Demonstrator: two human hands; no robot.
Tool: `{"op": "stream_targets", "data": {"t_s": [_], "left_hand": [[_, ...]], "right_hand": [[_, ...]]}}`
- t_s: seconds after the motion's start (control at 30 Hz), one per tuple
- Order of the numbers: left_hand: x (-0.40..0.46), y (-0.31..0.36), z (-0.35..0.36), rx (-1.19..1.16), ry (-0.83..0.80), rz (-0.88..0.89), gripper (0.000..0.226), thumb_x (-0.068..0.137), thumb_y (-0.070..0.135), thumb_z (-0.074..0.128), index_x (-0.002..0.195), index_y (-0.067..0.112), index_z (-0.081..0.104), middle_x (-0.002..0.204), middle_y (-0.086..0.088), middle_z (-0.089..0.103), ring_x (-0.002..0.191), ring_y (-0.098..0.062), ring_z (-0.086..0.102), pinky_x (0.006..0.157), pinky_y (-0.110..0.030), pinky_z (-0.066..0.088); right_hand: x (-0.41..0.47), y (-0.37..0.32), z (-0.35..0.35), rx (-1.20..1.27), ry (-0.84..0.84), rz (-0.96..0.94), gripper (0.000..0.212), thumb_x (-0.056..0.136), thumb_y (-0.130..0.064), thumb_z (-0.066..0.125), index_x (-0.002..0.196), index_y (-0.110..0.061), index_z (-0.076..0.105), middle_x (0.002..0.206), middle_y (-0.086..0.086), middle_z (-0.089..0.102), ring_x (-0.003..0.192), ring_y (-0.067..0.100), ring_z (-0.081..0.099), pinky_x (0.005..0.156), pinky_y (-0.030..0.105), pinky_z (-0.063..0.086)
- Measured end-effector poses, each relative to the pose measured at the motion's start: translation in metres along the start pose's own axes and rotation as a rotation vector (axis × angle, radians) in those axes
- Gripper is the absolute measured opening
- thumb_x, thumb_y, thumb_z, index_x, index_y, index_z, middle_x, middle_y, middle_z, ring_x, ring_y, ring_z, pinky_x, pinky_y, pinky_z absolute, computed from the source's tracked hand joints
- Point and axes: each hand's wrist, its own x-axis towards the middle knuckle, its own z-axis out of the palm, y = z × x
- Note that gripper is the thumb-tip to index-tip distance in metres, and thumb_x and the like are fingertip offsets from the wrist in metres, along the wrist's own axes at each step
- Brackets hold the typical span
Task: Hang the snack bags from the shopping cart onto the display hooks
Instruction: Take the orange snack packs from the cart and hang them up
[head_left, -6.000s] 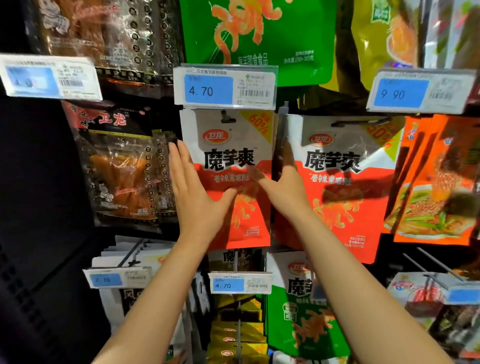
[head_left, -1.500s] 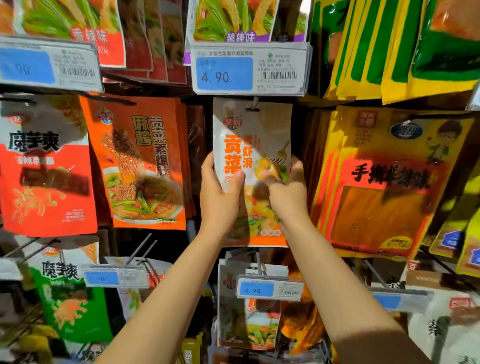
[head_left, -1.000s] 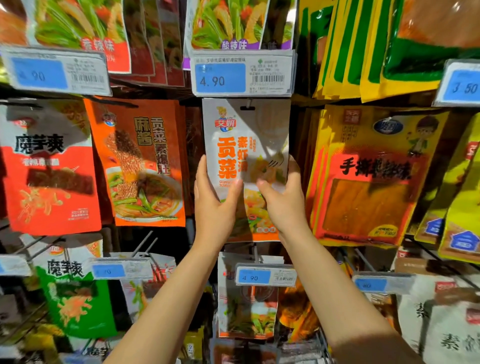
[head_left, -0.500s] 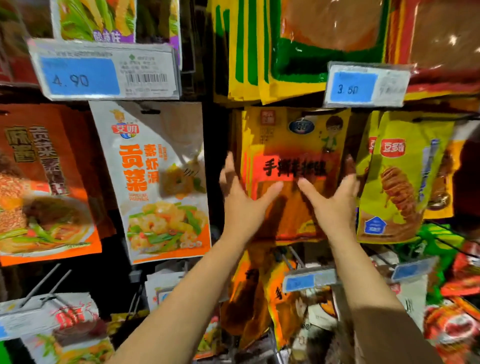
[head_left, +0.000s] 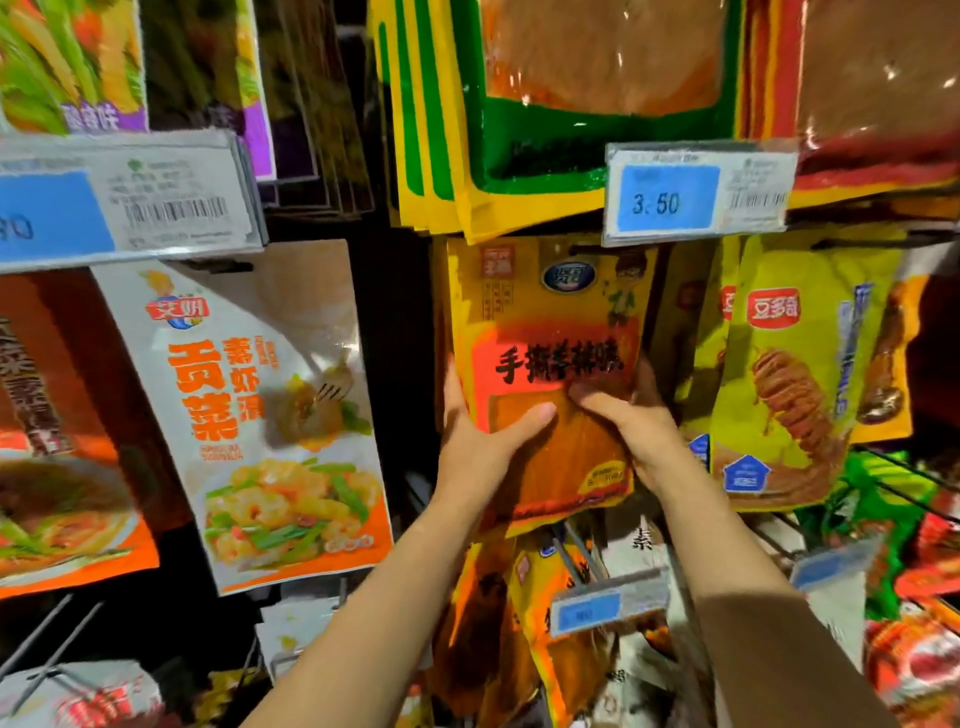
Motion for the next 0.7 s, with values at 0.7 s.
{"op": "stream_targets", "data": {"t_s": [0.7], "left_hand": [[-0.054,0.028,0.018,0.469,0.166,0.483,0.097,0.086,0.032,0.064,0.153,0.01,-0.003,0.161,-0.006,-0.007,0.147,-0.007,-0.009,0.116,-0.015,-0.002]], "right_hand": [[-0.068,-0.026,-0.015,-0.91,0.241,-0.513,0.07,0.091,-0.029,0.062,0.149,-0.013,0.025,0.153,0.01,0.028,0.141,0.016,0.021,0.112,0.027,0.024]]}}
